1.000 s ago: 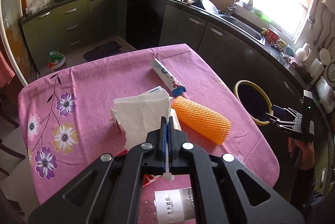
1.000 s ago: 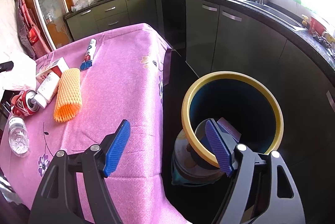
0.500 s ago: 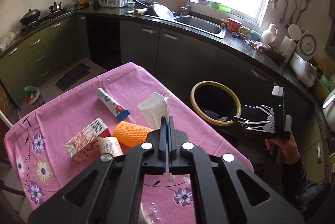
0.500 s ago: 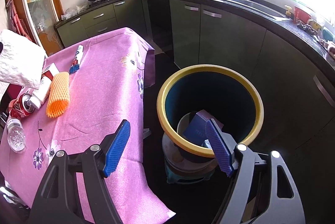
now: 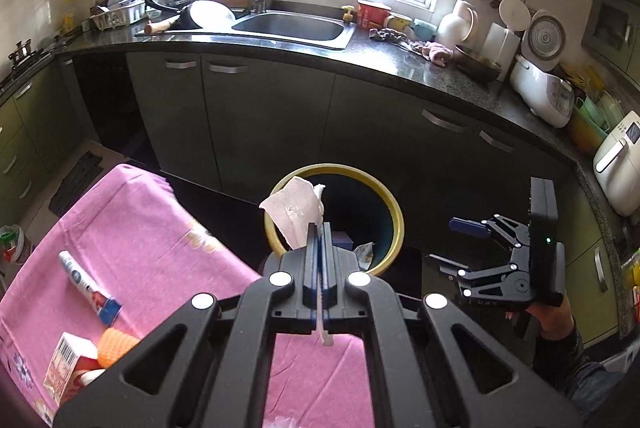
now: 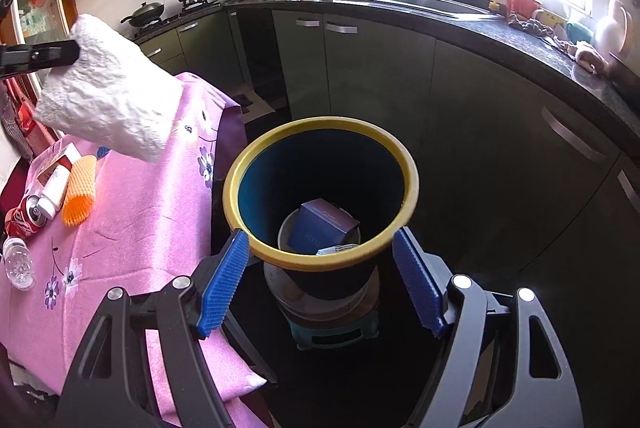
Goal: Collect trash
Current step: 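Carry the tissue over the bin and open the left gripper, then grasp the orange foam net sleeve with the right gripper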
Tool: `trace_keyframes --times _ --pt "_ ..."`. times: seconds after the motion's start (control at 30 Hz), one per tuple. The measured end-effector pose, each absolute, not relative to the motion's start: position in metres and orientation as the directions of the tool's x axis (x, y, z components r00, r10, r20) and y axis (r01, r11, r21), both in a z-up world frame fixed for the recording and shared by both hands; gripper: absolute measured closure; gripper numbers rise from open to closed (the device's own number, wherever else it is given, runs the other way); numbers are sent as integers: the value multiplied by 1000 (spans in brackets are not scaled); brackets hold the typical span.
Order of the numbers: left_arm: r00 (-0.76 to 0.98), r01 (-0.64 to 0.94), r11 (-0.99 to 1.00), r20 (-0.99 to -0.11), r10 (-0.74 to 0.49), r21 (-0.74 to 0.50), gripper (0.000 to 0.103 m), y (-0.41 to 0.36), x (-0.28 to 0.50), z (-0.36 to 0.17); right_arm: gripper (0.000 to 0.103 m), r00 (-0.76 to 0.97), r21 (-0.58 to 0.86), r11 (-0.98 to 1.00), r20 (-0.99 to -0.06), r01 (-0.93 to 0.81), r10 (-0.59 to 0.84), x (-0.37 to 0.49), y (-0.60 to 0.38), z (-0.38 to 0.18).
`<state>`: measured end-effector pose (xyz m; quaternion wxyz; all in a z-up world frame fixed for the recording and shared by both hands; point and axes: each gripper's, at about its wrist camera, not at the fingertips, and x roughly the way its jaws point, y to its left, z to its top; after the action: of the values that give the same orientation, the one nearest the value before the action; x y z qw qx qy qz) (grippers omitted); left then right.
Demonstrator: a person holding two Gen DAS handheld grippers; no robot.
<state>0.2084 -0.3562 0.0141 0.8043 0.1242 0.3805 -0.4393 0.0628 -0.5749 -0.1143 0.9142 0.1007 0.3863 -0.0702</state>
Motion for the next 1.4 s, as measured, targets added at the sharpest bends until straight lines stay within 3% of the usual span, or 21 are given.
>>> trace_keyframes --times 0.27,0.3,0.33,0.37,0.4,0.43,0.53,0.97,1.4 --pt "269 823 549 -753 -601 -145 101 -451 236 -39 29 674 146 958 -736 245 -61 52 -597 -127" --pt "268 823 550 -756 -597 -143 90 -459 238 -45 29 672 145 958 -738 247 -62 52 -597 -128" --pt "273 822 552 -755 -596 -139 64 -466 240 -51 29 671 144 958 -739 248 -63 51 -599 -128" --pt "297 816 565 -750 -591 -122 48 -469 241 -55 29 671 143 958 -739 248 -63 50 -599 -128" --pt "328 805 584 -739 -588 -108 25 -468 239 -57 29 672 142 959 -738 247 -63 51 -597 -127" --pt "352 796 597 -723 -595 -103 18 -465 238 -57 29 674 142 959 -736 244 -63 50 -596 -126" --pt "354 780 611 -711 -607 -134 11 -450 235 -56 26 675 135 960 -734 243 -68 50 -595 -126" --pt "394 721 632 -583 -711 -284 6 -297 192 -3 18 707 118 992 -705 33 60 90 -524 -108" --pt "656 481 842 -538 -530 -243 6 -105 118 13 17 607 49 880 -706 -473 365 170 -340 -94"
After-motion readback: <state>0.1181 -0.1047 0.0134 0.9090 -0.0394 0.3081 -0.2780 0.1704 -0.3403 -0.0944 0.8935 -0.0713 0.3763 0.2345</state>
